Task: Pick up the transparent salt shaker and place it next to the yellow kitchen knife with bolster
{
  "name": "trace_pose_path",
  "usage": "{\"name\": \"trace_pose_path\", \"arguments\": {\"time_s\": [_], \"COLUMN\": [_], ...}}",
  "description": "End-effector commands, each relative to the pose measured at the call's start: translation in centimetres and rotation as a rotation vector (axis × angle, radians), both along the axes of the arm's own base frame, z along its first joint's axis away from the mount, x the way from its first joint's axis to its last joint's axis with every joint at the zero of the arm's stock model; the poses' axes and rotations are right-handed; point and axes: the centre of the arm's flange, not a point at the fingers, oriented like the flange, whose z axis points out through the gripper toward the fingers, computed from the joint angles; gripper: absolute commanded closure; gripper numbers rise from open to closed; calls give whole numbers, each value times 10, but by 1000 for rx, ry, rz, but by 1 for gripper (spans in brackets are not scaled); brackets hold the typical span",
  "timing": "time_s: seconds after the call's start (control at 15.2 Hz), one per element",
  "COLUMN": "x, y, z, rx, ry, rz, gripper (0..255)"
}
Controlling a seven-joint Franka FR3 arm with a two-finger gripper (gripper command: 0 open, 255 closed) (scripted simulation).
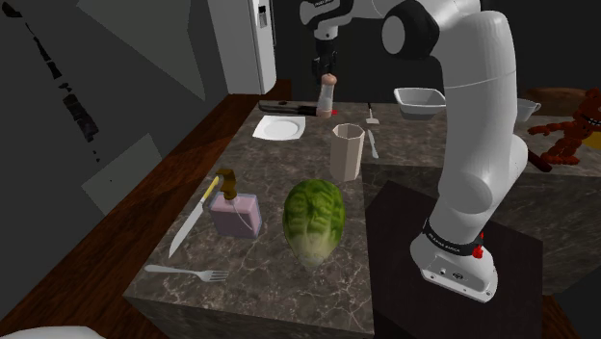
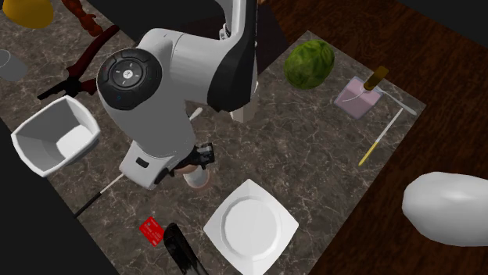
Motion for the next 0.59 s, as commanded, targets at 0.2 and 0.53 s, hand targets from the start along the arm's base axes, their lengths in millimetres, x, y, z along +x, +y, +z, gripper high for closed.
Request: {"name": "trace_pose_path", "arguments": {"time_s": [0.2, 0.53], "x": [2, 13], "y": [14, 79], "z": [22, 22], "rx": [0, 0], "ry": [0, 0], "rz": [0, 0], "gripper": [255, 255]}}
